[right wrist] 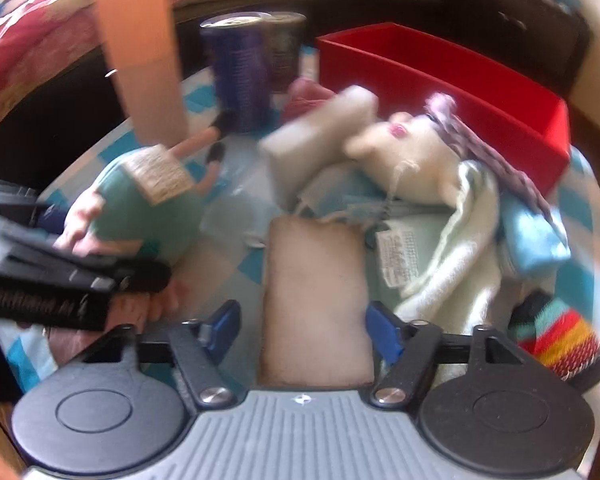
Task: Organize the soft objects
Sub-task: 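Carry the pig plush into the red box while the right tool drops the sponge there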
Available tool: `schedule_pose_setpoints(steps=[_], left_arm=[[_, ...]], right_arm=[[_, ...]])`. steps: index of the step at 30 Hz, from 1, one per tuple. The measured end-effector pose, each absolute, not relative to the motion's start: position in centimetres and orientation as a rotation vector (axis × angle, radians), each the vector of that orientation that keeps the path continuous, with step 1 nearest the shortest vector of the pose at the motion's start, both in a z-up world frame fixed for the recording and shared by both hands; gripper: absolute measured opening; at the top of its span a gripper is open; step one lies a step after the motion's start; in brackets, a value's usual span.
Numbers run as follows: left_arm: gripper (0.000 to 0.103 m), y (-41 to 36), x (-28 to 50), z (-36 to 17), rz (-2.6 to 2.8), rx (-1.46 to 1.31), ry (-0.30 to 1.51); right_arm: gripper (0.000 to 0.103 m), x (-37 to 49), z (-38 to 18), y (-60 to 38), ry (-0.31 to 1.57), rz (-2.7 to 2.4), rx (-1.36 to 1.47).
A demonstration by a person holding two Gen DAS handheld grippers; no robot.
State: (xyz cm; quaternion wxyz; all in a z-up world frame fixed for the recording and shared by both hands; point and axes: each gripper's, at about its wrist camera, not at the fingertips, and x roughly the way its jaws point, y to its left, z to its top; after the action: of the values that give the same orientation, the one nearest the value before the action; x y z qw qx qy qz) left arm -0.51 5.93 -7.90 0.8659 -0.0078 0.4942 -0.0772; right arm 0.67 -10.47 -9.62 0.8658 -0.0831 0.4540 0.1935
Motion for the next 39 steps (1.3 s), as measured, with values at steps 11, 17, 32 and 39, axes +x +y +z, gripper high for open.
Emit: schedule_pose_setpoints(steps=[11, 17, 32, 39], left_arm=[[0.062, 6.3, -1.5, -6.0, -0.179, -0.039, 0.991], [0.062, 6.0, -1.9, -5.5, -0.174, -0.024, 0.974], [0.062, 3.7, -1.9, 0.3, -0.271, -0.080, 0.792], [0.061, 1.8, 0.6, 2.1, -0.277, -0.069, 0.723]], right_arm=[[0.006, -0.3, -7.2, -12.1, 0.950, 0.449, -0.043], [0.003, -1.2, -7.3, -12.2, 0.946, 0.423, -0.095], [0.003, -3.0, 0.2, -14.5, 0.748, 0.459, 0.125], [0.003, -2.1, 2.2, -15.8, 0.660, 0.418, 0.164]])
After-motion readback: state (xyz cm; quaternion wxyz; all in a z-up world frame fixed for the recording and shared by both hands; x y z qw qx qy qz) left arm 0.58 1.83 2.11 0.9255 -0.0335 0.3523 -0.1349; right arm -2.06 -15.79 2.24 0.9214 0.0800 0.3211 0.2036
